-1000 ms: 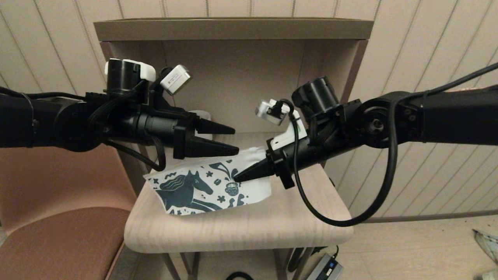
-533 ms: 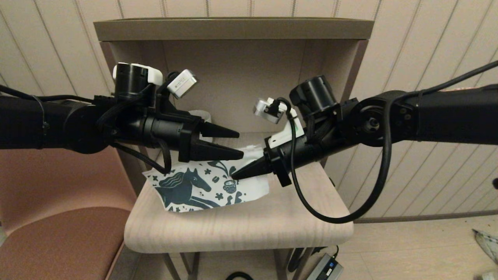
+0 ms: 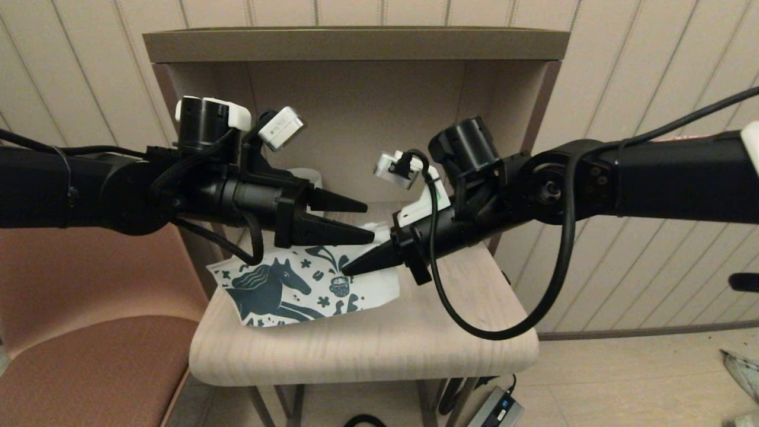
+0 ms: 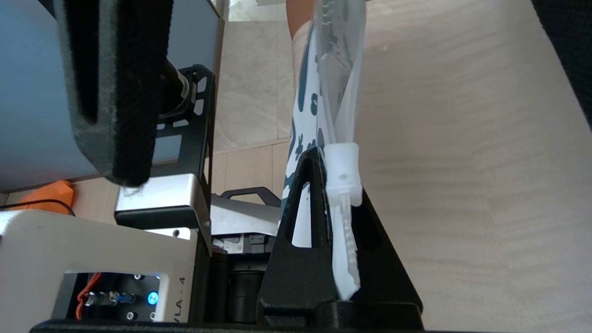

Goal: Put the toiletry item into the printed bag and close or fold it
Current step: Close the strorage bag and place it on the desk

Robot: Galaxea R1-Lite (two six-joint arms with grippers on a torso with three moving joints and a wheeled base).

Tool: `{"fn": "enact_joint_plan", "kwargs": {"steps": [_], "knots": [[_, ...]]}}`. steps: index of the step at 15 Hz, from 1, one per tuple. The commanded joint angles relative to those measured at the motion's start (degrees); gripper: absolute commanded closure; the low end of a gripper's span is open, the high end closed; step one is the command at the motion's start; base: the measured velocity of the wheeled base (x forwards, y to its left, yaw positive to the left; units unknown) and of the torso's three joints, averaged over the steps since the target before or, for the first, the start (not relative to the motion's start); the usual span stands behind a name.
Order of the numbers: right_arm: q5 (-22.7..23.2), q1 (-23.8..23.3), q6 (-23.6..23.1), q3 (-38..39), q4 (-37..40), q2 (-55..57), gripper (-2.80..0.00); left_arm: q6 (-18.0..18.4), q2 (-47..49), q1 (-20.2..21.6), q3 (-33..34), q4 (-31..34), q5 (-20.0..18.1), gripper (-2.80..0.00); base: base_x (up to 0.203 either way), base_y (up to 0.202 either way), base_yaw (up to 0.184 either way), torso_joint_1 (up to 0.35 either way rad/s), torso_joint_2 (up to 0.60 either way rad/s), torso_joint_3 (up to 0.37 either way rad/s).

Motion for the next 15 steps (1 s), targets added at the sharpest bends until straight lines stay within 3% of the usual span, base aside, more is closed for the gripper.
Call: {"fn": "enact_joint_plan", "kwargs": {"steps": [1, 12, 13, 15], "knots": [[0.3, 0.2, 0.2, -0.6, 0.1, 0.4, 0.0, 0.0, 0.0, 0.0, -0.1, -0.1, -0.4, -2.8, 0.0, 0.0, 0.0, 0.0, 0.0, 0.0], [0.3, -0.3, 0.2, -1.2, 0.1, 0.6, 0.0, 1.0, 0.0, -0.6, 0.9, -0.4, 0.4, -2.8, 0.0, 0.0, 0.0, 0.0, 0.0, 0.0], [0.3, -0.2, 0.2, -1.2, 0.1, 0.7, 0.0, 1.2, 0.0, -0.6, 1.1, -0.5, 0.4, 0.0, 0.0, 0.0, 0.0, 0.0, 0.0, 0.0], [0.3, -0.3, 0.2, -1.2, 0.1, 0.7, 0.0, 1.3, 0.0, -0.6, 1.0, -0.4, 0.2, 0.0, 0.0, 0.0, 0.0, 0.0, 0.0, 0.0]]}}
